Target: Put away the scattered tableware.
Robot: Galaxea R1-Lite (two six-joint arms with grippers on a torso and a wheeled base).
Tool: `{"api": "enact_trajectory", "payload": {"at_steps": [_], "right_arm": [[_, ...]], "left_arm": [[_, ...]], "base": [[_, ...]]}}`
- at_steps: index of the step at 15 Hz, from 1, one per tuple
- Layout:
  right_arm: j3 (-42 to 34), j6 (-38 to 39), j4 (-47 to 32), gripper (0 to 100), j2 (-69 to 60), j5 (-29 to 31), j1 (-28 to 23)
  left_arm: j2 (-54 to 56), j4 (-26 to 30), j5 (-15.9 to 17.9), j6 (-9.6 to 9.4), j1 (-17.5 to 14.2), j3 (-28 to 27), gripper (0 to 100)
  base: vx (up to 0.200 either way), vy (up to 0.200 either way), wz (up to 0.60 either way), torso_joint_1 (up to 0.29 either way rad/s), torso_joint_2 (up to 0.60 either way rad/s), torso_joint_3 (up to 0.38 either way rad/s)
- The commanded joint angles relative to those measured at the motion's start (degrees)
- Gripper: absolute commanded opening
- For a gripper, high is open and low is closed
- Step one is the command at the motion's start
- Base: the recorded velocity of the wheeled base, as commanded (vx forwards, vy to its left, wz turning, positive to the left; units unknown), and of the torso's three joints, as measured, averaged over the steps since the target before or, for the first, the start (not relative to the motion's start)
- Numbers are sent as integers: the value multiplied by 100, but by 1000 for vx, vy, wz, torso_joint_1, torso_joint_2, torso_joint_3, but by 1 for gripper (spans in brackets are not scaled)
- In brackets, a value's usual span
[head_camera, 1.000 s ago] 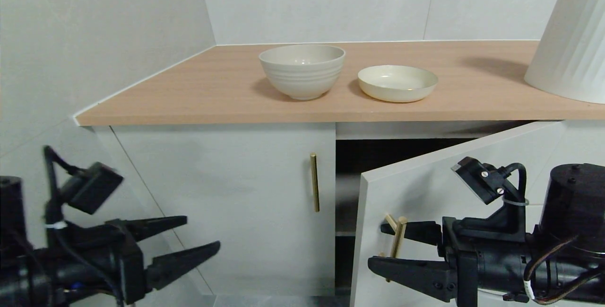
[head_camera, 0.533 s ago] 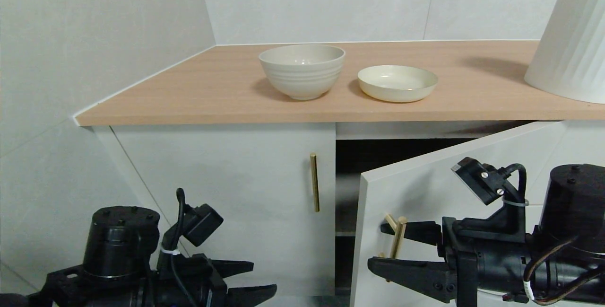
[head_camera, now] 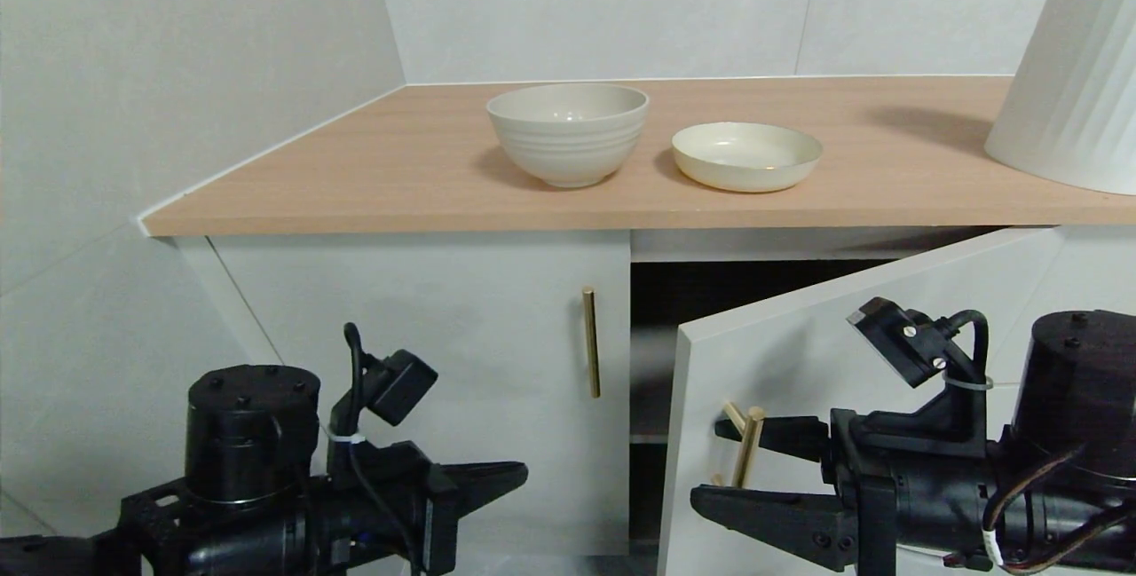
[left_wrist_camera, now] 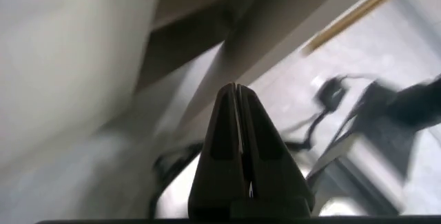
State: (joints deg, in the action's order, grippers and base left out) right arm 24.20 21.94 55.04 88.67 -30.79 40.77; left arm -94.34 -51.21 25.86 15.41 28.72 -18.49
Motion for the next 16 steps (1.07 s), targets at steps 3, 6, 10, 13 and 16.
{"api": "enact_trajectory", "payload": {"at_steps": [3, 6, 10, 13, 16], "right_arm": [[-20, -6, -11, 100, 18, -14, 2], [-20, -6, -46, 100, 18, -6, 2], [-47, -6, -46, 100, 18, -6, 2], [-100, -41, -46, 100, -52, 12, -7], [-161, -331, -46, 100, -17, 21, -165]], "left_arm": [[-1288, -433, -1127, 243, 986, -1297, 0], [-1860, -1268, -1443, 94, 1057, -1420, 0], [-1860, -1638, -740, -161, 1109, -1455, 0], [-2238, -2077, -740, -152, 1303, -1578, 0], [-2914, -2965, -916, -12, 1435, -2009, 0]], "base": [[0, 0, 0, 0, 0, 0], [0, 0, 0, 0, 0, 0], [0, 0, 0, 0, 0, 0], [0, 0, 0, 0, 0, 0], [0, 0, 0, 0, 0, 0]]}}
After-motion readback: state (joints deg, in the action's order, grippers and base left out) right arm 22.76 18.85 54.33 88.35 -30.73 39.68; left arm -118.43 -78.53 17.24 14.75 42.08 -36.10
